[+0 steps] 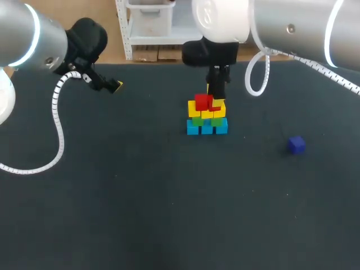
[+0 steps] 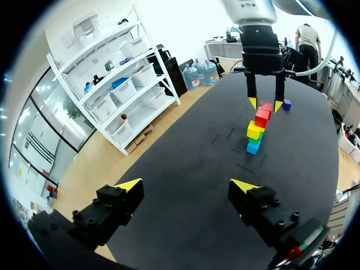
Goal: Place the blue cubes, place green cubes on the blue cubes, place the yellow cubes on the green cubes, then place the red cubes on the yellow cubes, and place purple cube on the red cubes.
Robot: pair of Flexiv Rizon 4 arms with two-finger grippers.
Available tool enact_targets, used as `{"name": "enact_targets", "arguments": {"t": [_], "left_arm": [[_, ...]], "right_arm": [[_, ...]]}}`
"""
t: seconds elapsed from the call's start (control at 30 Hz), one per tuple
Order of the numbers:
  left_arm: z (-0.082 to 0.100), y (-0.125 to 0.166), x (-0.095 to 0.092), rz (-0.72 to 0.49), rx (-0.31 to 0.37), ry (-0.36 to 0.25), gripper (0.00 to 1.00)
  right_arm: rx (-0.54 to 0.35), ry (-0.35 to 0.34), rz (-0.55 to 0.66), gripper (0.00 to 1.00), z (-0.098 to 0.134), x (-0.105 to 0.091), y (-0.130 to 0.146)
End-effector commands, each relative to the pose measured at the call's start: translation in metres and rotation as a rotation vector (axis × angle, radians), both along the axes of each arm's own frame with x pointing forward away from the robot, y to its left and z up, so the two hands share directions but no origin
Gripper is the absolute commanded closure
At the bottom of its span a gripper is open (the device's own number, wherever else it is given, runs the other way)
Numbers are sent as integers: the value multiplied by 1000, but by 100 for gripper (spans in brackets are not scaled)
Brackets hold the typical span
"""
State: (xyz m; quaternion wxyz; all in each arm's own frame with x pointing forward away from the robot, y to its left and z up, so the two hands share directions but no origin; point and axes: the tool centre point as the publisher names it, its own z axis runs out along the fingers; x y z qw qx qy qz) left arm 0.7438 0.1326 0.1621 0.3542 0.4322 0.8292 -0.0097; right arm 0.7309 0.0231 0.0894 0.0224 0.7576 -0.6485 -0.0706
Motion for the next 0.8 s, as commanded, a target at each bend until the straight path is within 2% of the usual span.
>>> {"name": "enact_targets", "arguments": {"t": [0.03, 0.33, 0.63, 0.8], "left_arm": [[0, 2, 1, -8, -4, 1, 0], [0, 2, 1, -8, -4, 1, 0], [0, 2, 1, -8, -4, 1, 0], [0, 2, 1, -8, -4, 1, 0]], "right_arm": [[2, -3, 1, 53, -1, -1, 0], [4, -3, -1, 53, 0, -1, 0], [3, 0, -2, 60, -1, 0, 0], [7, 1, -3, 60, -2, 1, 0]]}}
